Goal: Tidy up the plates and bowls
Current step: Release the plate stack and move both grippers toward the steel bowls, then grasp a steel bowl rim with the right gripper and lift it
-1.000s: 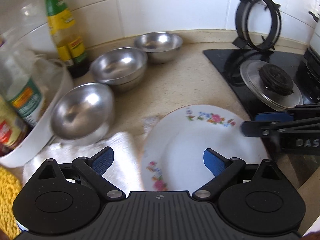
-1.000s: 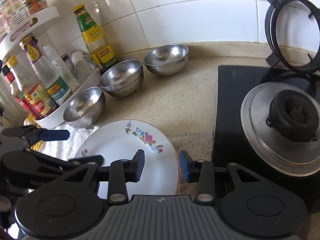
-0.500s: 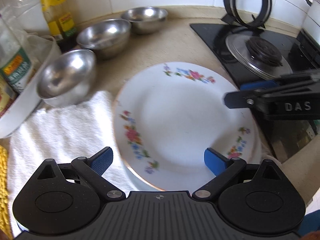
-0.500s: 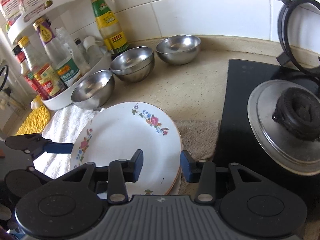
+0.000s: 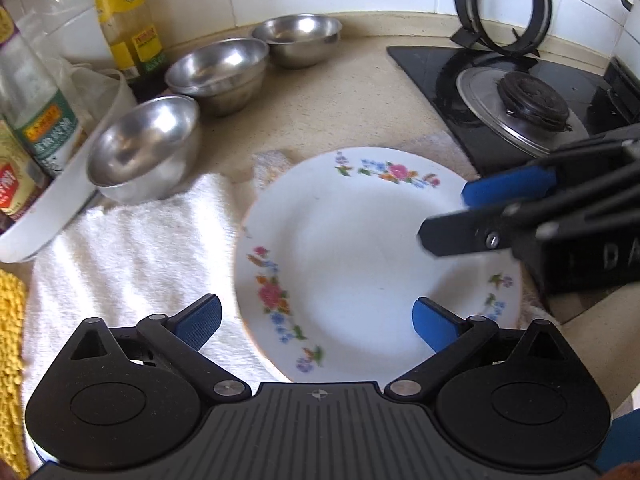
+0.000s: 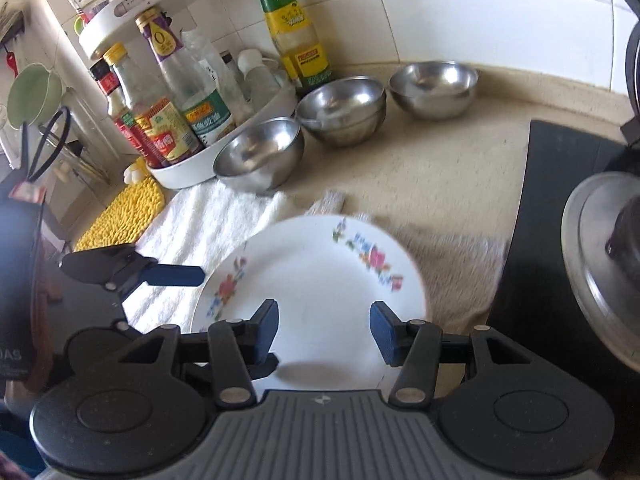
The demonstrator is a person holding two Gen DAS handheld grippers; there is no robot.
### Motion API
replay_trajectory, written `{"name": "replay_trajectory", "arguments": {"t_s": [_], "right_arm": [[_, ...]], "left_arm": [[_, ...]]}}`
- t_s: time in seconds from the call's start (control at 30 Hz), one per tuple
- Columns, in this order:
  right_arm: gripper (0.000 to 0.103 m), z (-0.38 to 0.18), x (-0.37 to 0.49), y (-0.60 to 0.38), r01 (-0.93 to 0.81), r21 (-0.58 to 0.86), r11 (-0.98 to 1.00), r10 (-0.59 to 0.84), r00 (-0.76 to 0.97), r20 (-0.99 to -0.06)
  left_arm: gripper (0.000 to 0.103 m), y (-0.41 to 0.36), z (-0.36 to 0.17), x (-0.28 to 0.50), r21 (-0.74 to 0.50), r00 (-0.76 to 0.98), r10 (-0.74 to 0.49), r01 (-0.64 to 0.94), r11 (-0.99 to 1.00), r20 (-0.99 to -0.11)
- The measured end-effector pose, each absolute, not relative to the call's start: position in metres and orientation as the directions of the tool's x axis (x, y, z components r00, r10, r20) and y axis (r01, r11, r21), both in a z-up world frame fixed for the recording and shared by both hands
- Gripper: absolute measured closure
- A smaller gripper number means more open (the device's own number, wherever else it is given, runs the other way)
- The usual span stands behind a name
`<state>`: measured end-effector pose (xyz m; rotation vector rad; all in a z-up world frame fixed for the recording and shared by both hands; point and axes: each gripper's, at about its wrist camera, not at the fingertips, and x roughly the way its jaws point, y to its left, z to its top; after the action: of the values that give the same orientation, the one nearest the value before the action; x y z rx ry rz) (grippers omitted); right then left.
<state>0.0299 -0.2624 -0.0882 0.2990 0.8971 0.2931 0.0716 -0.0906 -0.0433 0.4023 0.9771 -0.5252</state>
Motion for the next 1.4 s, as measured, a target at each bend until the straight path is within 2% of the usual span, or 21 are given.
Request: {"name": "replay_trajectory", "arguments": {"t_s": [0.23,0.5,0.77,0.97,1.1,1.13,1.2,1.27,1.33,1.4], "right_arm": [[0.050,-0.080,0.053,-0.257,-0.129,0.353,0.927,0.357,0.595,-0.720],[0.050,-0.065,0.109,-0.251,-0.154,0.299,0.942,0.328,0.618,-0.715],[0.050,-0.076,0.190,-0.232,-0.154,0.372,0.915,0.391,0.559,-0.731],[0.052,-0.086,0.227,-0.217,-0.166,0.414,0.895,0.435,0.528,-0.729],[0.054,-0.098,0.243,-0.213,-0.159,0.444,0.882,0.461,0.492,-0.739],[0.055,-0.100,0.245,-0.214,-0.157,0.456,0.876,0.470,0.488,-0.736],[0.061,-0.103,0.251,-0.214,-0.153,0.470,0.869,0.481,0.482,-0.732],[0.072,-0.107,0.258,-0.211,-0.157,0.478,0.864,0.492,0.462,-0.738],[0.073,-0.112,0.262,-0.209,-0.156,0.473,0.867,0.488,0.453,-0.746],[0.075,-0.118,0.265,-0.208,-0.150,0.484,0.862,0.497,0.439,-0.749]], "left_arm": [[0.000,-0.077,-0.032,0.092,0.099,0.493,-0.228,0.552,0.828,-0.840],[0.000,-0.043,-0.023,0.149,0.096,0.533,-0.156,0.414,0.905,-0.831],[0.000,-0.027,-0.023,0.204,0.034,0.542,-0.112,0.252,0.967,-0.833],[0.001,-0.014,-0.021,0.223,-0.034,0.575,-0.124,0.165,0.986,-0.809],[0.015,-0.012,-0.030,0.236,-0.059,0.548,-0.123,0.134,0.989,-0.828],[0.016,-0.010,-0.031,0.237,-0.075,0.545,-0.134,0.129,0.989,-0.827],[0.018,-0.009,-0.035,0.241,-0.071,0.551,-0.123,0.114,0.991,-0.825],[0.026,-0.010,-0.040,0.245,-0.068,0.537,-0.114,0.106,0.992,-0.836],[0.036,-0.009,-0.046,0.252,-0.075,0.518,-0.119,0.106,0.992,-0.847],[0.039,-0.010,-0.050,0.254,-0.067,0.513,-0.113,0.107,0.992,-0.851]]}}
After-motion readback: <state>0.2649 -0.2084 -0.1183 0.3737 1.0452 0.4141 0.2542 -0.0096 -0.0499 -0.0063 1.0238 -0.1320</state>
